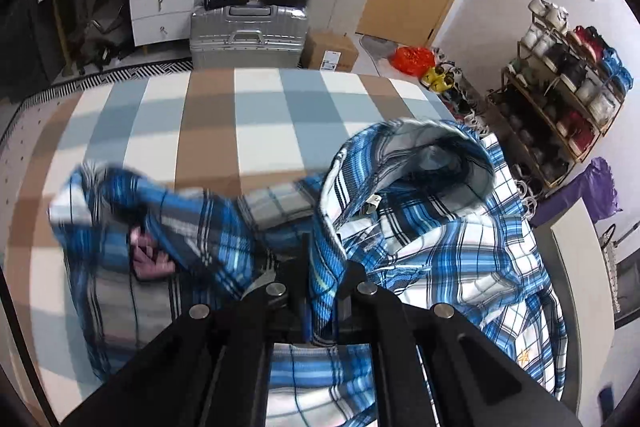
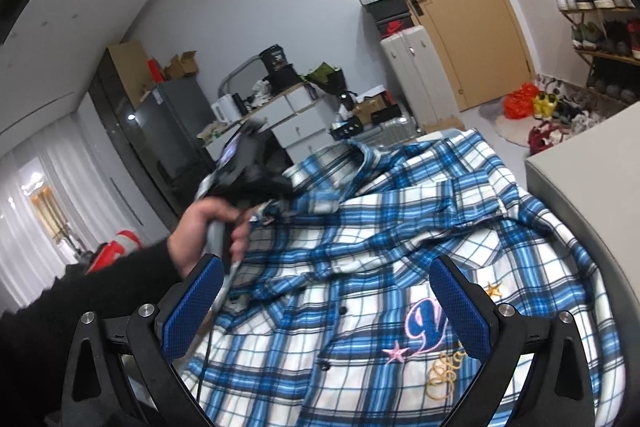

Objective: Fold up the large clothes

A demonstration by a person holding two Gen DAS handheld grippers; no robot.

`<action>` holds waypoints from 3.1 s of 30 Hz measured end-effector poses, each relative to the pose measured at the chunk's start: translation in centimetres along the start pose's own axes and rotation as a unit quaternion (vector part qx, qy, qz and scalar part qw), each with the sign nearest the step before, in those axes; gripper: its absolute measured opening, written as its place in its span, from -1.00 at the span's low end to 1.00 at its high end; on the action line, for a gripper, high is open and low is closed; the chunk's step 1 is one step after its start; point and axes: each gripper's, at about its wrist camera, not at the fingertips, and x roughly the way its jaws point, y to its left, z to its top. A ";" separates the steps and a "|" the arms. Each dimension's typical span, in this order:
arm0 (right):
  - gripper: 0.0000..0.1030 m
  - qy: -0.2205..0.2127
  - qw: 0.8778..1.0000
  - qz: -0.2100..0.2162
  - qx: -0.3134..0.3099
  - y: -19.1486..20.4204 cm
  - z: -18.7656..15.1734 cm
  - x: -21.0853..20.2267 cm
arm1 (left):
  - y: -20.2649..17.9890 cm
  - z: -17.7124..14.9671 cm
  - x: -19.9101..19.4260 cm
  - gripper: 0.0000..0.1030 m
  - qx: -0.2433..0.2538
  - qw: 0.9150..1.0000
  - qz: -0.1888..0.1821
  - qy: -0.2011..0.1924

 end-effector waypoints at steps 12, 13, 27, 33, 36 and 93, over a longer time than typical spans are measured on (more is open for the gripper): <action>0.93 0.177 0.961 -0.080 -0.199 1.9 10.1 21.9 | -0.4 0.2 -1.7 -0.98 0.054 0.998 -0.012 -0.029; 0.88 0.187 0.953 -0.099 -0.216 2.0 10.2 23.6 | -0.3 0.1 -1.6 -0.98 0.051 0.998 -0.013 -0.029; -0.95 0.188 0.941 -0.168 -0.228 1.2 11.0 27.5 | -1.7 -3.4 -5.9 -0.98 0.055 0.996 -0.031 -0.068; -0.95 0.128 0.955 -0.151 -0.220 2.7 9.1 19.4 | -2.8 -8.3 -10.1 -0.98 0.051 0.993 -0.036 -0.104; -0.95 0.121 0.961 -0.145 -0.203 2.9 6.8 16.3 | -3.1 -11.1 -10.5 -0.98 0.039 0.994 -0.027 -0.096; 0.91 0.281 0.915 -0.190 -0.217 2.5 -5.4 17.4 | 8.5 -11.4 -6.9 0.04 -0.061 0.996 -0.005 0.060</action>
